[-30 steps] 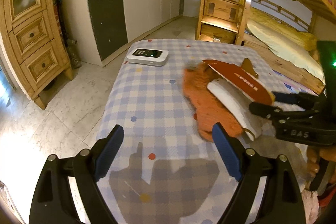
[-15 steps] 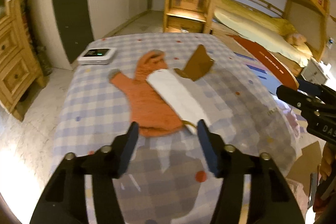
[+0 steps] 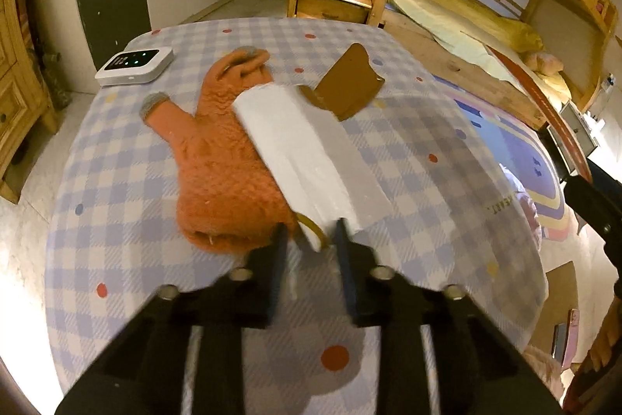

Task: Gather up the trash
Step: 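Grasp the red box with the right gripper while the left gripper grasps the white paper, then carry the red box and white paper with both grippers over the wastebasket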

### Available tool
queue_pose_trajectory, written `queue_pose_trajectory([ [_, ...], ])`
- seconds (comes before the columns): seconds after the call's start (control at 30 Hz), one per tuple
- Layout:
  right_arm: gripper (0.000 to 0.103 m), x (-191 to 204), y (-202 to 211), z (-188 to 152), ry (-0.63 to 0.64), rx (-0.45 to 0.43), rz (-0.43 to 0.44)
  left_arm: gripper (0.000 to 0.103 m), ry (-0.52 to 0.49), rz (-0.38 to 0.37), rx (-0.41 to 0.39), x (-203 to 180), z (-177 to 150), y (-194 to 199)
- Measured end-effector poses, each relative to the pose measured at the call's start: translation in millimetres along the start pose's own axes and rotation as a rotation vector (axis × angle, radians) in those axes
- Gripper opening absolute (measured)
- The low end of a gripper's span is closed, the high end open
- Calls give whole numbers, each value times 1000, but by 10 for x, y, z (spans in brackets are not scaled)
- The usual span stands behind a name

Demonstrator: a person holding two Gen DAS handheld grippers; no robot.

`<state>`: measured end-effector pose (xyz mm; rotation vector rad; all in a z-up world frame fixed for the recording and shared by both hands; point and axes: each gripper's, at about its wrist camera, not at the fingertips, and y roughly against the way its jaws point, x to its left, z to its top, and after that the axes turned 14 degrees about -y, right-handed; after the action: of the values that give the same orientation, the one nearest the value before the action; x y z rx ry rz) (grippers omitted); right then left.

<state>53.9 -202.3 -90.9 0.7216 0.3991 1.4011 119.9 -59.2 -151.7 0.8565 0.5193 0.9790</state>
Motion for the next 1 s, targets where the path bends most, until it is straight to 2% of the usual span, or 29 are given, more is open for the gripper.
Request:
queue_pose_trajectory([
  [0.17, 74, -14, 46, -23, -1, -7, 1, 2, -8, -19, -46, 14, -51, 190],
  [0.33, 74, -46, 163, -21, -21, -35, 11, 1, -51, -10, -181, -8, -109, 661],
  [0.5, 74, -130, 255, -34, -58, -48, 24, 1, -87, 10, -256, -70, -90, 995],
  [0.77, 74, -442, 401, -105, -118, -66, -18, 1, -168, -33, -272, -469, 37, 992],
  [1.0, 74, -879, 537, -213, -186, -77, -109, 1, -308, -124, -274, -1123, 222, 827],
])
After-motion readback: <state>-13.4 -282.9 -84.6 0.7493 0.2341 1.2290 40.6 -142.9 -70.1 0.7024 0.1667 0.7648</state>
